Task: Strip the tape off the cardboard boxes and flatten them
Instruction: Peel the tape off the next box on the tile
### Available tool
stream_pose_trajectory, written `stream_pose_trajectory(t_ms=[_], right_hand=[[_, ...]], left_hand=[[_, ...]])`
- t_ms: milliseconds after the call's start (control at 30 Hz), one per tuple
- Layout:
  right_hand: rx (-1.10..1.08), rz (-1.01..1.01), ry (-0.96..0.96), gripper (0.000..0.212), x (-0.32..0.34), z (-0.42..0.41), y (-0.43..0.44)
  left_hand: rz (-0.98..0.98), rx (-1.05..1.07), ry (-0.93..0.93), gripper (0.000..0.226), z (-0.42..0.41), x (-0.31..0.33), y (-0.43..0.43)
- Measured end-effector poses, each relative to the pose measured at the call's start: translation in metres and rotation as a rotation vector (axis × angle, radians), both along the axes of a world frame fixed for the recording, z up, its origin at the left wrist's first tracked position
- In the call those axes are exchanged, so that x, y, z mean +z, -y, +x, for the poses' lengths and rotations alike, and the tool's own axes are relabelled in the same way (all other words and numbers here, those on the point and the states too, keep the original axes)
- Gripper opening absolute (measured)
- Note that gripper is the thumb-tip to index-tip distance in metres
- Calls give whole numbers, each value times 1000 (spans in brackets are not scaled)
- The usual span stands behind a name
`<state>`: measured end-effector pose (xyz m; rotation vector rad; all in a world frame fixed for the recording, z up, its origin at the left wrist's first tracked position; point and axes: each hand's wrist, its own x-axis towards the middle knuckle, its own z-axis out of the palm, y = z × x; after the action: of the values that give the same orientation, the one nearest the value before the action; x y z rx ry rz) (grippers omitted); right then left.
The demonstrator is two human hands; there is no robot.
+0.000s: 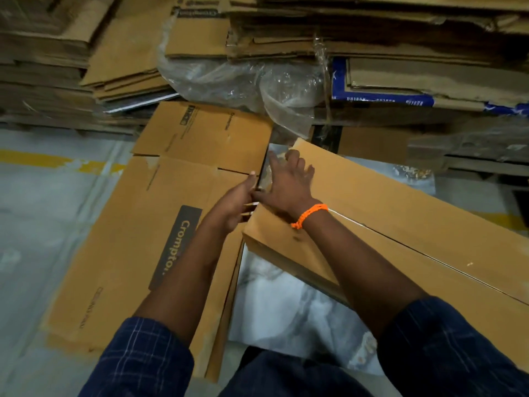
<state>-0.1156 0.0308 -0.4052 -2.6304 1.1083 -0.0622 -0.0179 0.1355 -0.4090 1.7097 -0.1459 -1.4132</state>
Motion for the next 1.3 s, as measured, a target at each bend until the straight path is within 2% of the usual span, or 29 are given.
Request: stream_pose_trajectory(t_ms=[33, 133, 200, 267, 367, 467, 533, 600, 667, 767, 833, 933, 1000, 1100, 1300], right_hand=[[21, 42, -8, 113, 2, 1, 6], [29, 124, 49, 127, 3, -7, 16], [1, 142, 121, 118, 2, -14, 12], [-27, 142, 194, 90, -3, -16, 6], [-15, 171, 319, 53, -16, -18, 3], [104, 413, 425, 19, -10, -33, 15], [239, 513, 369, 10, -2, -42, 30], [324, 540, 319, 10, 3, -41, 41], [337, 616, 302, 15, 9, -36, 52], [326, 766, 218, 8, 23, -30, 62], [317, 702, 190, 7, 20, -30, 65], [237, 579, 334, 37, 8, -34, 59], [214, 600, 469, 32, 2, -40, 52], [173, 655, 606, 31, -3, -51, 48], [35, 812, 842, 26, -18, -86, 49]], left_hand=[[-57, 67, -17, 52, -3, 0, 5], [-236, 457, -8, 31, -10, 11, 24], [-316, 546, 110, 43, -12, 14, 30], [-352, 450, 380, 44, -20, 14, 28], [-444, 192, 821, 37, -32, 9, 13], [-555, 1, 1086, 34, -35, -4, -1], [-558, -73, 1195, 36, -39, -14, -6], [-520, -56, 1215, 42, -47, -19, -7], [-517, 42, 1148, 46, -50, -14, -7], [-523, 148, 1051, 52, -46, -4, -5], [-479, 81, 1012, 63, -49, -2, -4], [-265, -175, 1053, 83, -64, -7, -1], [-166, -299, 1161, 87, -69, -11, 0], [-104, -367, 1240, 89, -75, -3, 1], [-89, -513, 1286, 104, -91, -4, 10]])
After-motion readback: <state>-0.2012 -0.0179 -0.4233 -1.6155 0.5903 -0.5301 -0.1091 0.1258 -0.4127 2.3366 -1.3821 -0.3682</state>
